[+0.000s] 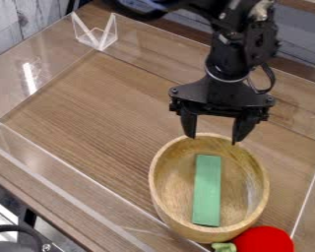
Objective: Put the green block in the brown bowl
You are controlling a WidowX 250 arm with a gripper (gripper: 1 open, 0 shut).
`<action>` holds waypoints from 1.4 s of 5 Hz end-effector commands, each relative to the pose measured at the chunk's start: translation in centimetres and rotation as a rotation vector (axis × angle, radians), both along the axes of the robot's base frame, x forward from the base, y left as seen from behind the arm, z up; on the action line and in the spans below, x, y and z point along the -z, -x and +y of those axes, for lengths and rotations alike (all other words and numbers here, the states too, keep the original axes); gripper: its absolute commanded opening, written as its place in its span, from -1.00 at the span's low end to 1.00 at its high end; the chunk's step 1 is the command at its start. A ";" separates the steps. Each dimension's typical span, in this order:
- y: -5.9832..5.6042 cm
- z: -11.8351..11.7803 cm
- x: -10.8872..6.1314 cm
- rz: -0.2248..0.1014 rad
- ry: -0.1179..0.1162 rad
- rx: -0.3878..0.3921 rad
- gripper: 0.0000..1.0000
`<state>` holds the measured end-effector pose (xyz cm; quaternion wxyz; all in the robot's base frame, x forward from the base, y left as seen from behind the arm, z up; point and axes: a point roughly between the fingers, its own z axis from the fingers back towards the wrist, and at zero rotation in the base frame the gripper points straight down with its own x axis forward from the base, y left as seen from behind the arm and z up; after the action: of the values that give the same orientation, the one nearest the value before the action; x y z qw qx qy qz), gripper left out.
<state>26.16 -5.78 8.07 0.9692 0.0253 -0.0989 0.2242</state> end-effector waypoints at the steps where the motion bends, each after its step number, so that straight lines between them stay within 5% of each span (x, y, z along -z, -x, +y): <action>1: -0.8 0.4 -1.9 -0.037 0.005 0.029 1.00; 3: -1.1 0.8 -3.2 -0.032 -0.001 0.094 1.00; 4: -1.3 0.4 -3.3 -0.028 -0.007 0.128 -1.00; 5: -1.7 0.1 -2.8 -0.028 -0.011 0.141 1.00; 6: -2.0 -0.4 -2.1 -0.025 -0.013 0.154 -1.00; 7: -2.1 -0.6 -1.8 -0.027 -0.016 0.164 1.00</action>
<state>27.23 -5.91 8.50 0.9847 0.0327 -0.0887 0.1466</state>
